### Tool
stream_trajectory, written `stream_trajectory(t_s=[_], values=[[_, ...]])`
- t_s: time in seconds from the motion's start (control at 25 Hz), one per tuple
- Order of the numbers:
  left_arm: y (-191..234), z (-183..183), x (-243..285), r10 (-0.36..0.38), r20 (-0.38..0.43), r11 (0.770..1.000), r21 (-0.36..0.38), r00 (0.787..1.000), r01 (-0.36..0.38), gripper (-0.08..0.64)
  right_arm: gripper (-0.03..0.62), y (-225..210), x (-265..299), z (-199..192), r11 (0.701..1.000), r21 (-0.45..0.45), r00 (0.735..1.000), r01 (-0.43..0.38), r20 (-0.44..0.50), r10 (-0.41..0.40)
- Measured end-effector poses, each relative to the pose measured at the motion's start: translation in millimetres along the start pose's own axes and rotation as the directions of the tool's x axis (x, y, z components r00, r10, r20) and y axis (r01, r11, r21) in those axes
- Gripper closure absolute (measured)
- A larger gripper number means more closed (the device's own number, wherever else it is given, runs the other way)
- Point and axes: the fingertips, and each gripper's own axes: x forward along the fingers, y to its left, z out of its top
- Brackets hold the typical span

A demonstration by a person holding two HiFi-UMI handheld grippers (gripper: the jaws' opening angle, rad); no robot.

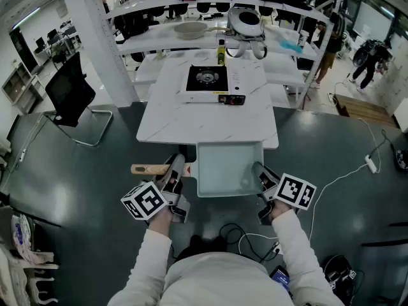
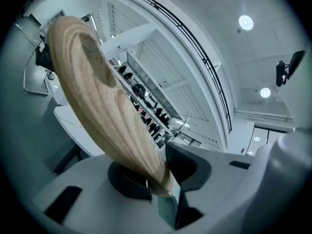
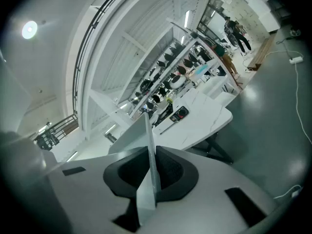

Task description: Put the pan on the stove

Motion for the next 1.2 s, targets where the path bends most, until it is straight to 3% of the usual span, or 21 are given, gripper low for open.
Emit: stream_trajectory(t_s=[0.72,1.2], values=[[3,-2,11,0.013,0.007,1.000,0.016,1.000,-0.013,0.462,0.531,-10,8,5,1.000,0.025,1.000,-0.008,-0.005,0.008],[60,43,96,0.008,-0.005,1.000,0.004,1.000,-0.008,0.463,0.531,-17,103,52,0.999,0.033,1.000,0.009,0.005,-0.010]])
